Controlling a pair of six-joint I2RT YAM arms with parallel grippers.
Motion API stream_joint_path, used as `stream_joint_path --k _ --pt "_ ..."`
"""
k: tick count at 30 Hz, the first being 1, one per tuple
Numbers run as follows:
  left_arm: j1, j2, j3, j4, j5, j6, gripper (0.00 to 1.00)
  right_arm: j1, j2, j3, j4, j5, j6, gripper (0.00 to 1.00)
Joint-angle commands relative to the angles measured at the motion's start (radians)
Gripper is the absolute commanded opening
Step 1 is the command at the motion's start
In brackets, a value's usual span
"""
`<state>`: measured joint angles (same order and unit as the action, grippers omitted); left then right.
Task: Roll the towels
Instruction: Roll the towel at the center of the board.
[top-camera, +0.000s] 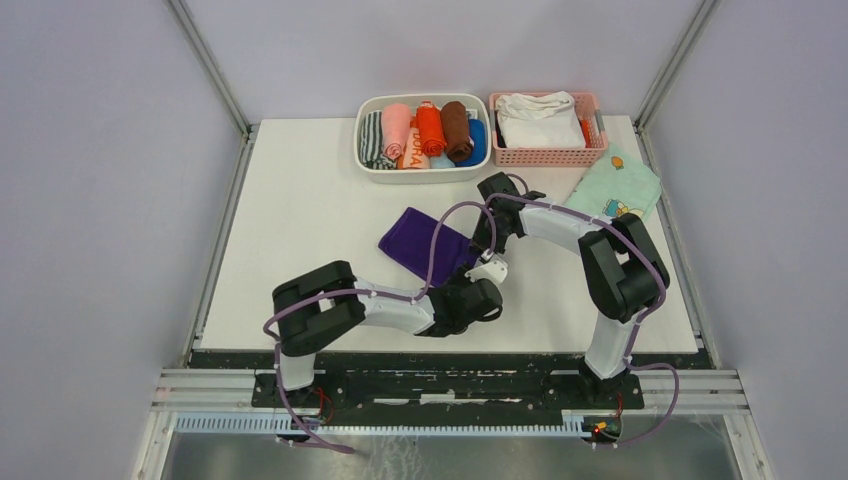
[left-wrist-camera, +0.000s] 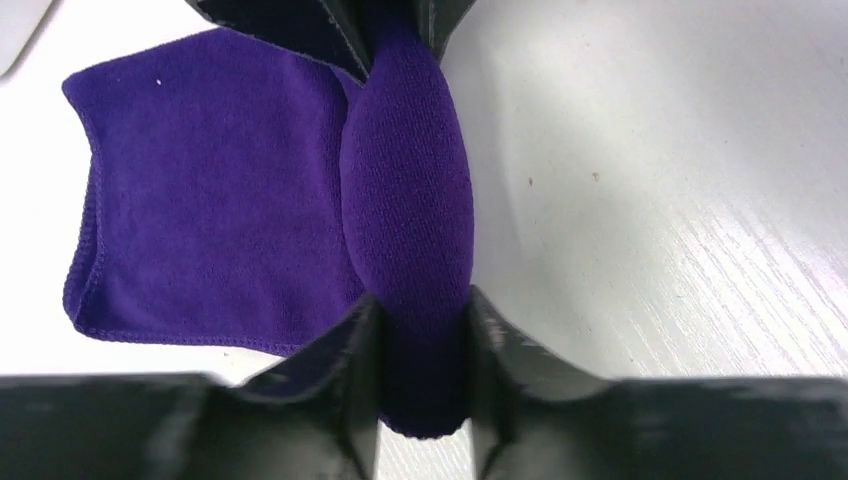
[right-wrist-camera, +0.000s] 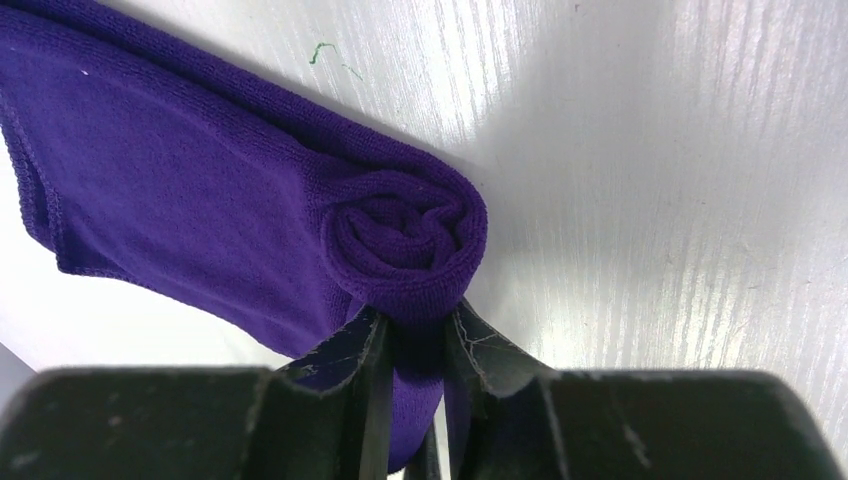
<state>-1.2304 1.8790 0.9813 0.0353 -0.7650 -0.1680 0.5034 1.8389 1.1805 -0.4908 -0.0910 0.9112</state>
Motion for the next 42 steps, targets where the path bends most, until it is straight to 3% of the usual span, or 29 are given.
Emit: stream_joint_path --k 1,5,10,21,26,30,42 --pt "-0.008 -0.015 0.027 0.048 -0.034 0.062 0.33 0.003 -0.025 0.016 0.016 -0.008 0.002 0.28" --pt "0.02 -0.065 0.001 0.044 0.077 0.042 0.2 0.003 -0.043 -0.01 0.071 -0.031 -0.016 0.33" --pt "0.149 -0.138 -0.049 0.053 0.37 -0.048 0.09 -0.011 -0.089 -0.072 0.185 -0.076 -0.042 0.43" --pt "0.49 -0.18 -0.229 0.305 1.042 -0.383 0.03 -0.117 -0.157 -0.298 0.632 -0.305 0.004 0.7" --pt "0.604 -0.113 -0.299 0.514 1.267 -0.582 0.03 -0.135 -0.117 -0.37 0.825 -0.364 0.078 0.73" --pt "0.656 -0.052 -0.329 0.644 1.357 -0.714 0.03 -0.137 -0.069 -0.384 0.9 -0.387 0.115 0.73" --pt "0.693 0.036 -0.346 0.735 1.413 -0.897 0.03 -0.136 0.075 -0.371 0.931 -0.383 0.127 0.67"
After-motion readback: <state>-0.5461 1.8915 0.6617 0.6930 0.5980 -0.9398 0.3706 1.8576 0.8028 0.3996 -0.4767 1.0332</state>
